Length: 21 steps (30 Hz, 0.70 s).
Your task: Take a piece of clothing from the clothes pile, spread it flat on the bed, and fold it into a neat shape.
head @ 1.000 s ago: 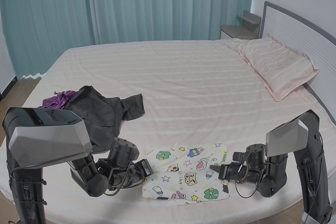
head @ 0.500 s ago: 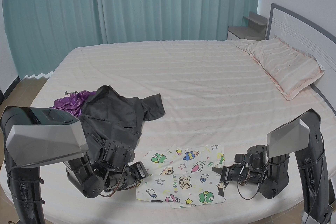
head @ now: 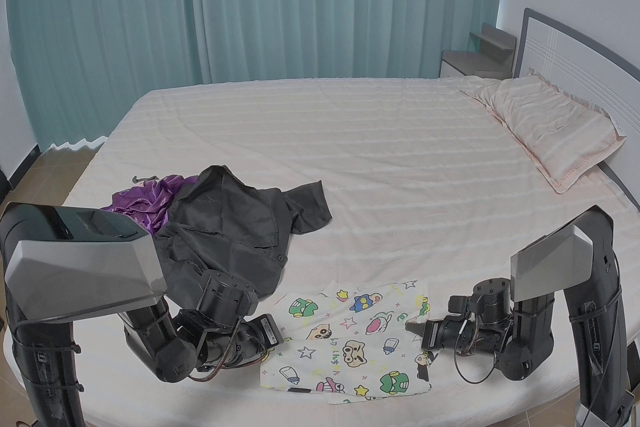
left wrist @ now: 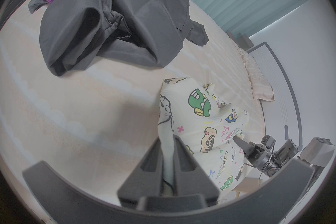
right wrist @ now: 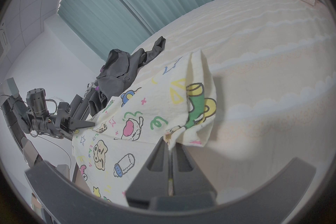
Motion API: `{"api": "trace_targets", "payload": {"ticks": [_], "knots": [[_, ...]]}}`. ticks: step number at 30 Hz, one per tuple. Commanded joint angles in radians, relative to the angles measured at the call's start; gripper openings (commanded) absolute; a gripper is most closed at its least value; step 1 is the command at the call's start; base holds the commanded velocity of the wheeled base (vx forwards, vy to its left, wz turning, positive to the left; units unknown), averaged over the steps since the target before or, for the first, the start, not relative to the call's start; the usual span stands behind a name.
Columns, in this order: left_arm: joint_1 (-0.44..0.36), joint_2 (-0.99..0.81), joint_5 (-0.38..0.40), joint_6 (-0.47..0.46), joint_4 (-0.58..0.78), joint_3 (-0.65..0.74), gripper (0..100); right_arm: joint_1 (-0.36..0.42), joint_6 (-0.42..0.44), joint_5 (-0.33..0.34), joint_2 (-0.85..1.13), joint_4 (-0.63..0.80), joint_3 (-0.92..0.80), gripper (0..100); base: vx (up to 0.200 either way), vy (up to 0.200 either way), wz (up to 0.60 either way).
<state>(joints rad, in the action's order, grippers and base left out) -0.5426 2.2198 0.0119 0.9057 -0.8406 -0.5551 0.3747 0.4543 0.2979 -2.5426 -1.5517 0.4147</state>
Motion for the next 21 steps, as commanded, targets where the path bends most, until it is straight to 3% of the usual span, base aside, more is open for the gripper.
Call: {"api": "trace_targets", "payload": {"ticks": [1,16,21], "knots": [[-0.008,-0.009,0.002,0.002,0.0,0.009,100,0.001,0.0,0.003,0.004,-0.014,-0.011,100,0.0,0.0,0.0],[0.026,-0.088,0.043,0.007,-0.012,0.1,100,-0.076,-0.009,0.003,0.107,-0.014,-0.128,100,0.0,0.0,0.0],[0.019,-0.083,0.053,0.039,-0.04,0.104,100,-0.074,-0.085,0.006,0.111,-0.014,-0.178,100,-0.2,0.0,0.0]]}}
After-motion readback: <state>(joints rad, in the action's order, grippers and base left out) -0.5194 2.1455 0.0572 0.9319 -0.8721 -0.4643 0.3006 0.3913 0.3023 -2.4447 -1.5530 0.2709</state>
